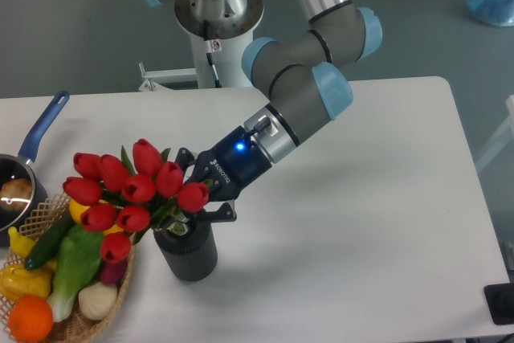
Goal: Insert the flowers into the vase
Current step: 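Shift the gripper sideways to straighten the tulips upright in the vase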
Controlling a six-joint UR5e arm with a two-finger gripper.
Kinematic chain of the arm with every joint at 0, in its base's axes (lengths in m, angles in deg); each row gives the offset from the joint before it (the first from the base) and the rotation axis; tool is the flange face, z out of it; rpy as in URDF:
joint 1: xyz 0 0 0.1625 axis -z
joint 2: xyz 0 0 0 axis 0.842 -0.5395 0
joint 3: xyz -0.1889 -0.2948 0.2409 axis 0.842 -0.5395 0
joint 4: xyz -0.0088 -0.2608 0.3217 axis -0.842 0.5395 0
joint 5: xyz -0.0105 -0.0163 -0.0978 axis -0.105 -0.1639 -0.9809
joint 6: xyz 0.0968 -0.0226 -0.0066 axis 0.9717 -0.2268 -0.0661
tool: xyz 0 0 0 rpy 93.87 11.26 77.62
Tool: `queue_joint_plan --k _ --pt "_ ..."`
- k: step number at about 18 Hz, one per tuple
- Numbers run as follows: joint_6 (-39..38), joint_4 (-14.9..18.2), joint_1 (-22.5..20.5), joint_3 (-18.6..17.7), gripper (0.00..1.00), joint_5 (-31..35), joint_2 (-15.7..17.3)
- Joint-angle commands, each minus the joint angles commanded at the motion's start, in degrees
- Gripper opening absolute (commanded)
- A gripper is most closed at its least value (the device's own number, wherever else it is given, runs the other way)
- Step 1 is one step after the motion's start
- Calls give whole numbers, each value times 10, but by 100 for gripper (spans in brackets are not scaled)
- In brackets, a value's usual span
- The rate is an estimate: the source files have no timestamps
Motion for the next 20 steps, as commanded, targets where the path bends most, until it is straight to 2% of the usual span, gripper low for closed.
queue_joint_plan --k 16,20 --pt "46 0 -7 -41 18 -1 -1" --pt "48 0 -8 -41 19 -1 -3"
